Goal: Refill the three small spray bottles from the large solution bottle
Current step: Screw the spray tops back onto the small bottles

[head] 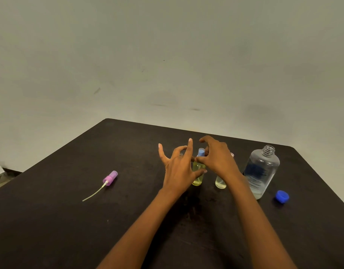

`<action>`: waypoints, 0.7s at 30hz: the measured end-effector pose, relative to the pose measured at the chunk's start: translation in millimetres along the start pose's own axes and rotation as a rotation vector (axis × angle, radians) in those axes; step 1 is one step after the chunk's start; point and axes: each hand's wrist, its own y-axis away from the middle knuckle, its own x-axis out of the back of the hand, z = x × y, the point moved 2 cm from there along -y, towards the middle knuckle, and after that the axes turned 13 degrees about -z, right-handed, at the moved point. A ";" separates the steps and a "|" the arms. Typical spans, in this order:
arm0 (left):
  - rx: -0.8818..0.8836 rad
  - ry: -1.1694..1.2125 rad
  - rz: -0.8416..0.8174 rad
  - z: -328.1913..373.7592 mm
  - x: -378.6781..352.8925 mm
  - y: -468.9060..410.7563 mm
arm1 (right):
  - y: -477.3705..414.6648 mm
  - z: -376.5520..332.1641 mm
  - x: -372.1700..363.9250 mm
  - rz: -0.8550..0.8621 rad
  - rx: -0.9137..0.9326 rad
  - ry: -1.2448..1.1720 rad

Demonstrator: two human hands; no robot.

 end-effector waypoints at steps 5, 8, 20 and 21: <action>0.009 0.021 -0.047 1.4 1.0 0.1 | -0.9 -1.9 1.8 -0.023 0.040 0.012; 0.011 0.023 -0.058 0.5 -0.8 -0.3 | 0.0 -1.6 2.5 -0.037 0.070 -0.012; -0.022 0.016 0.016 -1.5 -3.0 -0.3 | -1.1 -3.5 0.4 -0.042 0.039 0.012; -0.020 0.012 0.014 -1.7 -3.0 -0.3 | -0.7 -4.5 1.4 -0.060 0.065 0.008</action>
